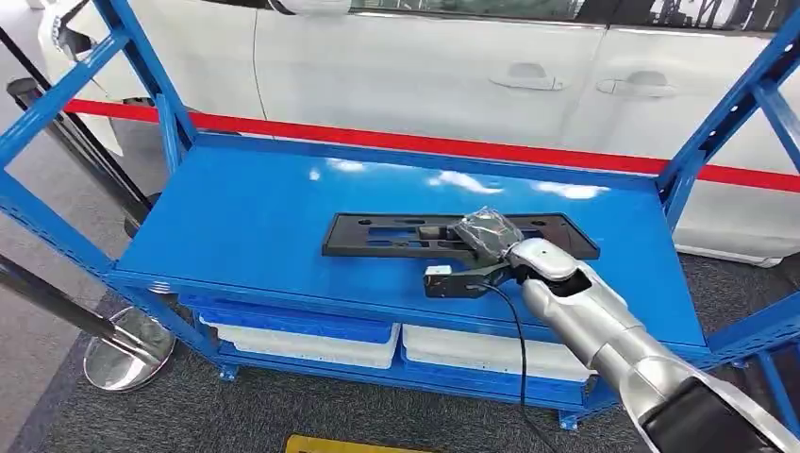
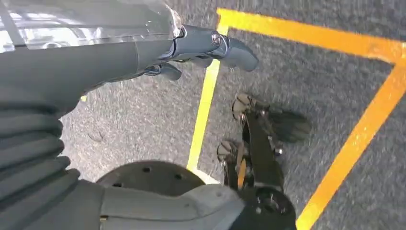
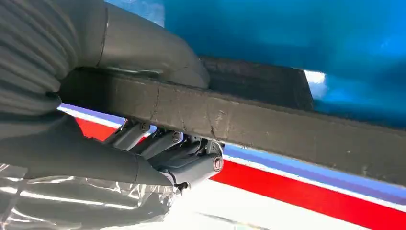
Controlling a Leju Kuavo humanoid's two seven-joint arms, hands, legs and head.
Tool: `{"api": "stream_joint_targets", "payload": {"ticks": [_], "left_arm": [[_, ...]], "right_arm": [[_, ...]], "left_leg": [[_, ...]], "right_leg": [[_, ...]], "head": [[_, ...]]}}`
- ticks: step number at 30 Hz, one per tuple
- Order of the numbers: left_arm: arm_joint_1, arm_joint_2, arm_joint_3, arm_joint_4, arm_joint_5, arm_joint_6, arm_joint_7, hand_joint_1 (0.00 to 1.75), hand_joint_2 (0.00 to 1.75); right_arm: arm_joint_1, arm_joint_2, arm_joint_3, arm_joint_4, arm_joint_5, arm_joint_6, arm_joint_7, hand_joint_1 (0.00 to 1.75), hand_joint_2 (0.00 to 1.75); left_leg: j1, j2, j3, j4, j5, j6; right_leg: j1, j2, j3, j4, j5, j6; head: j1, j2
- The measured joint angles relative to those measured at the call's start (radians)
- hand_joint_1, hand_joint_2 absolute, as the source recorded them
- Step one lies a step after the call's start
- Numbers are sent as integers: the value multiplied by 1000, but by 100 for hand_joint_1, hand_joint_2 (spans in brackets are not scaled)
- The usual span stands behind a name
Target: Take the parts from the cabinet and place them on the table.
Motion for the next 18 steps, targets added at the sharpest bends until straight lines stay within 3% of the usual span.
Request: {"api": "stream_joint_targets", "payload": {"ticks": [18], "left_arm": [[5,0,-2,0,-48,4,59,0,175]], "right_arm": [[85,-7,-80,-236,14,18,-41,175,175]], "left_leg": [[0,5,2,1,0,-1]], "right_leg": [[-1,5,-4,0,0,0]], "head": [[0,0]]}}
